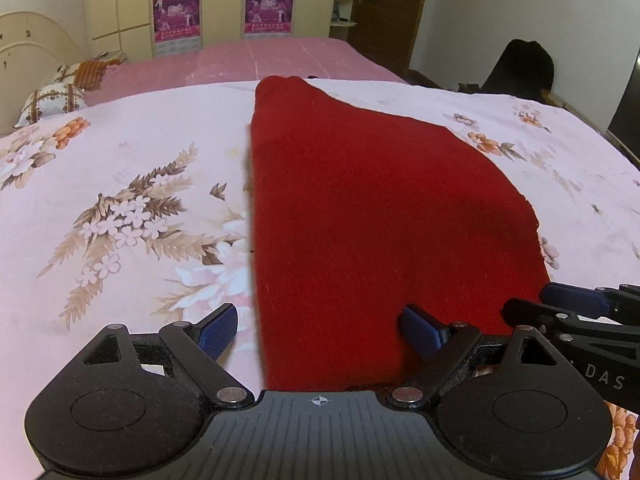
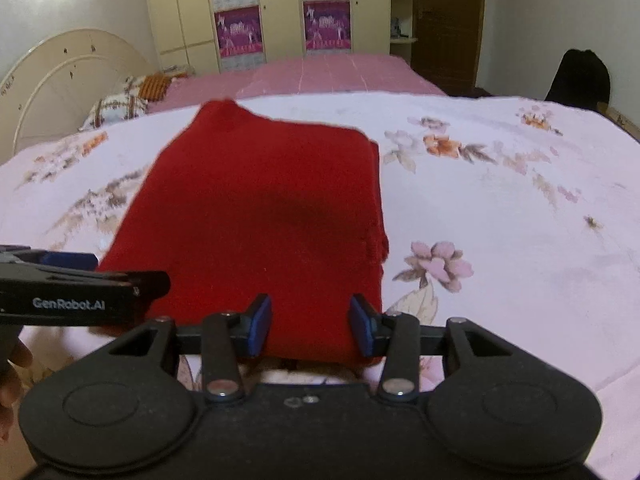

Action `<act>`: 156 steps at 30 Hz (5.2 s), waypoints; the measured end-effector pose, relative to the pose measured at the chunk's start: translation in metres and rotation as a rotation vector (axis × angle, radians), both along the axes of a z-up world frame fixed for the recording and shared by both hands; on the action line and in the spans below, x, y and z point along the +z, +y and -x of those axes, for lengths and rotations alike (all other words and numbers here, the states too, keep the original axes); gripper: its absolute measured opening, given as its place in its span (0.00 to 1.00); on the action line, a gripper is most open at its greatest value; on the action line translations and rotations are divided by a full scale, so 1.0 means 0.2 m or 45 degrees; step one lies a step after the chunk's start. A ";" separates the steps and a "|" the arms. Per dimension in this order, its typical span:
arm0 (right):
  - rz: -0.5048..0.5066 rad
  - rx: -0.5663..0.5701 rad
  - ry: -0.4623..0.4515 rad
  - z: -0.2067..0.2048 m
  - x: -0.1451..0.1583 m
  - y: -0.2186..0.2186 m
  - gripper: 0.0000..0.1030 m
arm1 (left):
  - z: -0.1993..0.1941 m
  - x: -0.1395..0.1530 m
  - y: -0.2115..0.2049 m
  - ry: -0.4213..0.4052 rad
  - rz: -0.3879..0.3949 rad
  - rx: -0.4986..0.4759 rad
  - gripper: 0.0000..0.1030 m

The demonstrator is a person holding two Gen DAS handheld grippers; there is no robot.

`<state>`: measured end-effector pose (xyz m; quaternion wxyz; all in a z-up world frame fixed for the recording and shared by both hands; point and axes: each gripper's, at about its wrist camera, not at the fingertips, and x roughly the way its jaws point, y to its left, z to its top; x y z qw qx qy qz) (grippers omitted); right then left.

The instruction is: Fold small clothes

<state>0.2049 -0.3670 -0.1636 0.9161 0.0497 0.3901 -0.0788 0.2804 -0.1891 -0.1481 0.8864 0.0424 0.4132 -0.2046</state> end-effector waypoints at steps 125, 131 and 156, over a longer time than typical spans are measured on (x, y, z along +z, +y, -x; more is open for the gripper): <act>-0.468 0.149 -0.174 -0.76 0.09 0.78 0.39 | -0.64 0.12 1.35 -0.150 0.248 0.266 0.88; -0.319 0.228 -0.173 -0.98 0.12 0.94 0.35 | -0.85 -0.06 1.20 -0.043 0.160 0.329 0.88; -0.016 0.283 -0.094 -0.69 -0.01 1.17 0.35 | -0.45 -0.05 1.21 -0.050 0.031 0.267 0.88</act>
